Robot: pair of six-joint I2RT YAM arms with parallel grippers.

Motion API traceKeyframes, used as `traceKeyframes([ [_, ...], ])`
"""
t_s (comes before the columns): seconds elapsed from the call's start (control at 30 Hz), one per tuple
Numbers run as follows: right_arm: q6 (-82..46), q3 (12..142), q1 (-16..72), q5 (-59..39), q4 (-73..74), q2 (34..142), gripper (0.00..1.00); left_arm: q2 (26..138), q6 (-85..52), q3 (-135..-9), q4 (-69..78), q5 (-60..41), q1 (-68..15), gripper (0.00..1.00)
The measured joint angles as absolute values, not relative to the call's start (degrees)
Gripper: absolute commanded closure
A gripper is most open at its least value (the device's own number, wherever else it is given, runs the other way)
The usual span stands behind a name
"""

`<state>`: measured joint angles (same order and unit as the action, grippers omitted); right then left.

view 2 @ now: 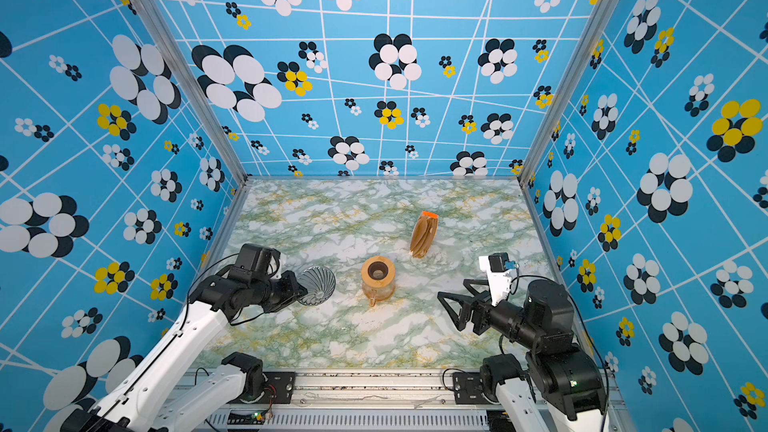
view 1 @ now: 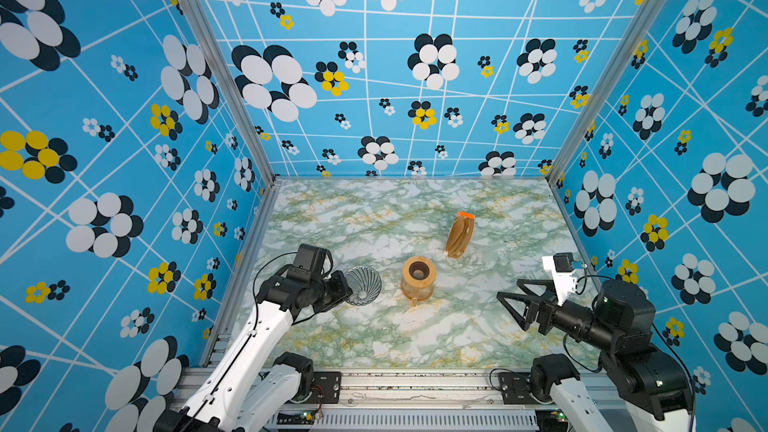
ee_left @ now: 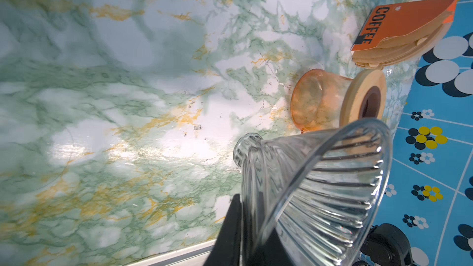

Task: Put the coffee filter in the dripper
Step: 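Lift the clear glass dripper with the left gripper and carry it toward the pitcher, then lower the dripper's stem into the wooden ring hole with the left gripper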

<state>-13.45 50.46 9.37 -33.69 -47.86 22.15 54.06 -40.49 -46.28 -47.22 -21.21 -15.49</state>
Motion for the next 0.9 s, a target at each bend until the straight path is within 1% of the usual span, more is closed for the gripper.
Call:
traceKeyframes([
  [0.13,-12.86,50.41,9.37,-33.91,-47.72,22.24,0.02,57.8,-37.15,-52.86,-49.8,-22.85,-15.49,0.87],
  [0.37,-14.2,47.99,9.37,-37.43,-45.41,22.06,0.02,63.88,-34.83,-60.16,-51.07,-25.23,-16.71,0.87],
  [0.9,-15.79,45.41,9.37,-37.87,-43.83,19.97,0.03,80.03,-35.11,-73.17,-47.75,-25.02,-28.49,0.87],
])
